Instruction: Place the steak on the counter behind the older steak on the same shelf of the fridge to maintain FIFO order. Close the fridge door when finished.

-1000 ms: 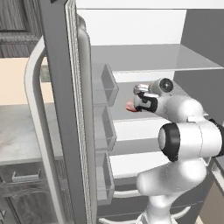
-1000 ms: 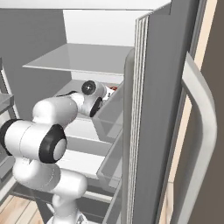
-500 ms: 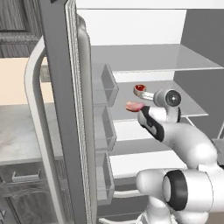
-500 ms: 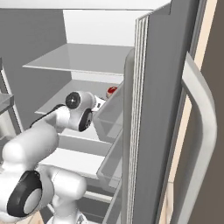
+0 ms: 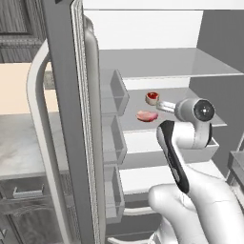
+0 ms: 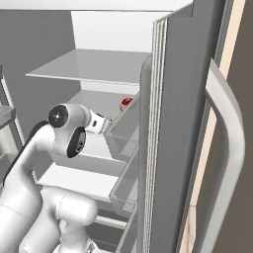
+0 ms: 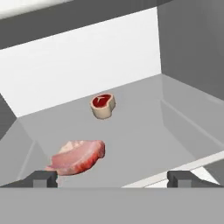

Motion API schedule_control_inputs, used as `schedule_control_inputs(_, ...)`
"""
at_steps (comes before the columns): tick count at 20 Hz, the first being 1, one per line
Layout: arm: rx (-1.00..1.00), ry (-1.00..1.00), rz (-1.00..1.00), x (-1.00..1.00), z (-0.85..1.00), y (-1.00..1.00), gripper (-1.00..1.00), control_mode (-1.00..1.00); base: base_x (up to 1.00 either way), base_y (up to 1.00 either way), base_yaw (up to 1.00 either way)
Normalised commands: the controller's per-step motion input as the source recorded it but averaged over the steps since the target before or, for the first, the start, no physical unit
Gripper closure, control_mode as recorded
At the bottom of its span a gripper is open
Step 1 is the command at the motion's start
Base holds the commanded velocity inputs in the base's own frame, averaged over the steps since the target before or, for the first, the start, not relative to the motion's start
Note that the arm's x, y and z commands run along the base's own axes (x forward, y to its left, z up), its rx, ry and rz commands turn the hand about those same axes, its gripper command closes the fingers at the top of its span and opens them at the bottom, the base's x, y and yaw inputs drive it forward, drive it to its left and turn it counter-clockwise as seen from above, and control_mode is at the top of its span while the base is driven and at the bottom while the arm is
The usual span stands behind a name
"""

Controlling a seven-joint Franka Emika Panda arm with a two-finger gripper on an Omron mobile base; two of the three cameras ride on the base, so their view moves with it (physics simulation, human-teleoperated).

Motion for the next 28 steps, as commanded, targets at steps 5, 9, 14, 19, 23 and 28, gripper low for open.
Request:
schedule_control_inputs(5,0.04,0.03,0.00,-0.99,0.15,0.35,-1.00,-1.00,0.00,0.00,0.00)
schedule_control_inputs(9,0.01,0.03,0.00,-0.96,0.06,0.29,-1.00,-1.00,0.00,0.00,0.00)
schedule_control_inputs(14,0.00,0.10,0.00,-0.38,-0.03,0.19,-1.00,-1.00,0.00,0.00,0.00)
schedule_control_inputs(19,0.00,0.01,0.01,0.00,-0.05,0.01,-1.00,-1.00,0.00,0.00,0.00)
schedule_control_inputs(23,0.00,0.03,-0.02,-0.12,-0.03,0.00,-1.00,-1.00,0.00,0.00,0.00)
schedule_control_inputs(28,0.00,0.00,0.00,0.00,0.00,0.00,-1.00,1.00,-0.77,0.00,-0.10)
